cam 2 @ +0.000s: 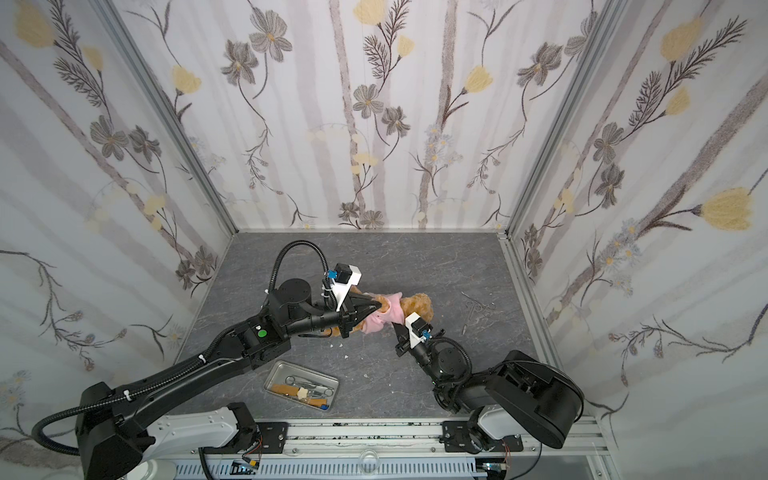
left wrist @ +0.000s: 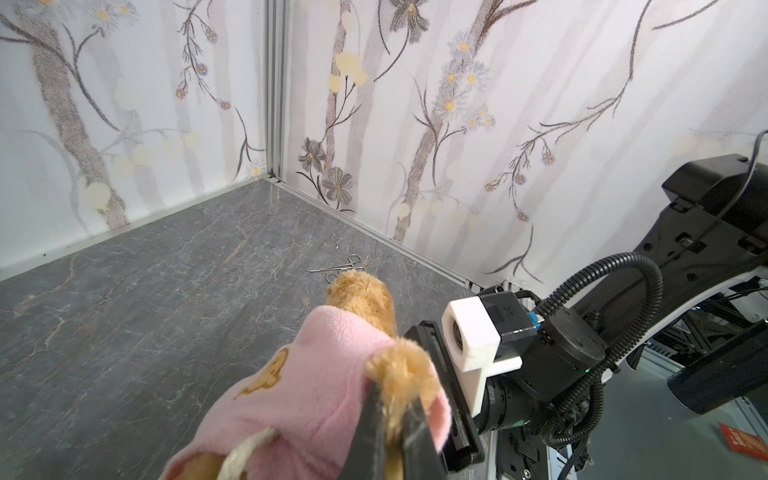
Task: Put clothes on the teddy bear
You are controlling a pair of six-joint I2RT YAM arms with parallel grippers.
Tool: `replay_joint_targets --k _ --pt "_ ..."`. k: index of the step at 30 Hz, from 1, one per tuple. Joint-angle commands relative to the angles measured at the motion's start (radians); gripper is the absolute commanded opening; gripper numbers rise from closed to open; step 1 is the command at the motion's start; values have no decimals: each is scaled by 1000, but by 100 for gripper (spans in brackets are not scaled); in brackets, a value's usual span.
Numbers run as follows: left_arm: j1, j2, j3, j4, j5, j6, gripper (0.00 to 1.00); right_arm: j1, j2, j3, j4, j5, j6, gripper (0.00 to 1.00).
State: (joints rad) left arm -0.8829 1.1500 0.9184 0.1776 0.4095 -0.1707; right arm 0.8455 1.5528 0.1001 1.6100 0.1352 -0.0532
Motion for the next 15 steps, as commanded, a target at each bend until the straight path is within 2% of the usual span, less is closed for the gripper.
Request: replay_joint_targets --k 1,3,6,7,9,12,15 --pt "14 -17 -11 181 122 -39 0 -7 -1 6 -127 27 -2 0" --pt "24 -26 -11 121 116 7 0 -18 -22 5 -173 7 -9 0" --pt "22 -29 19 -46 35 175 0 -18 -67 -2 -241 -40 -31 0" --pt "22 -29 22 -82 -6 234 3 -52 -82 -3 -264 -66 -39 0" --pt "22 -36 19 -127 -58 326 15 -57 -113 -9 -288 -112 -58 0" --pt "23 -43 29 -174 -85 430 30 -59 -154 -8 -343 -160 -93 0" --pt "23 -49 53 -223 -106 516 40 -60 -191 -3 -400 -181 -120 0"
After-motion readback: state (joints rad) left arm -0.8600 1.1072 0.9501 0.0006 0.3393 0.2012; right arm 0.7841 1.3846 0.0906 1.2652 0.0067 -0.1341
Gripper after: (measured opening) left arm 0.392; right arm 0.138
